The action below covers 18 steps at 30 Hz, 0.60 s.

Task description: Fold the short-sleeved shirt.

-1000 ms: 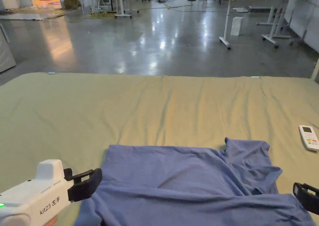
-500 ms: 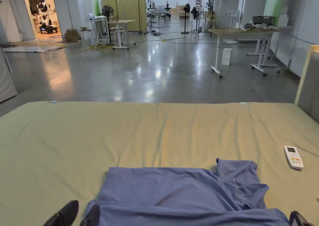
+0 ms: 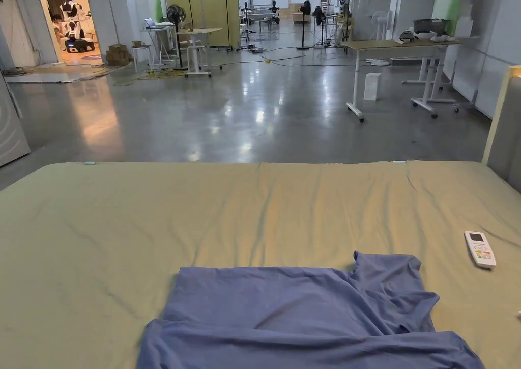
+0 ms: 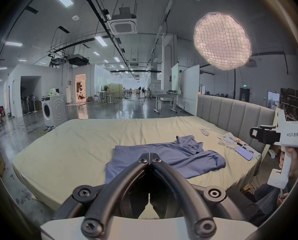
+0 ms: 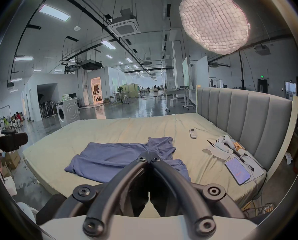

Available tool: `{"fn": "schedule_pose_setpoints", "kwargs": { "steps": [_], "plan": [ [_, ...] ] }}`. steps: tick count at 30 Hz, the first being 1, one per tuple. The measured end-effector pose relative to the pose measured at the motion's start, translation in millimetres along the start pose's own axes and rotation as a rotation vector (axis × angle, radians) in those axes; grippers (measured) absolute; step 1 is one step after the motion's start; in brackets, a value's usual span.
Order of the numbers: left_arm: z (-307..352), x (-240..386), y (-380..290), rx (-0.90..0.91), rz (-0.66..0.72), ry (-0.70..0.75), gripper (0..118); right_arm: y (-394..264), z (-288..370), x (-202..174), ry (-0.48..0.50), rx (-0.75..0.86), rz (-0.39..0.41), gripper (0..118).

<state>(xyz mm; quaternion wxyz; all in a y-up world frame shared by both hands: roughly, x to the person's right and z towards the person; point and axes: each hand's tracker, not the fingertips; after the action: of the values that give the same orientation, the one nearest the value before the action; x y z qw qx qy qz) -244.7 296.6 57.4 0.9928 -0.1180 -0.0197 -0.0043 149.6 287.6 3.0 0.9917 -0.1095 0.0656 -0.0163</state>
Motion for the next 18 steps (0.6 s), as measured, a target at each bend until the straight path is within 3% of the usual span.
{"fn": "schedule_pose_setpoints", "kwargs": {
  "steps": [9, 11, 13, 14, 18],
  "plan": [
    [-37.9, -44.3, -34.8, -0.108, 0.073, 0.069, 0, -21.3, -1.8, 9.4, 0.046, -0.093, -0.036, 0],
    [-47.1, -51.8, -41.6, -0.157, 0.067, 0.064, 25, -28.3, -3.5, 10.9, 0.05, -0.124, -0.048, 0],
    [-81.4, -72.6, -54.8, -0.221, 0.082, 0.049, 71, -36.9, -6.2, 11.0, 0.04, -0.157, -0.047, 0],
    [-93.5, -78.2, -59.4, -0.244, 0.086, 0.051, 79, -39.7, -7.8, 11.5, 0.037, -0.172, -0.048, 0],
    [-158.6, -105.2, -91.9, -0.356, 0.114, 0.036, 80, -50.5, -16.1, 15.7, 0.044, -0.235, -0.085, 0]
  ]
}}
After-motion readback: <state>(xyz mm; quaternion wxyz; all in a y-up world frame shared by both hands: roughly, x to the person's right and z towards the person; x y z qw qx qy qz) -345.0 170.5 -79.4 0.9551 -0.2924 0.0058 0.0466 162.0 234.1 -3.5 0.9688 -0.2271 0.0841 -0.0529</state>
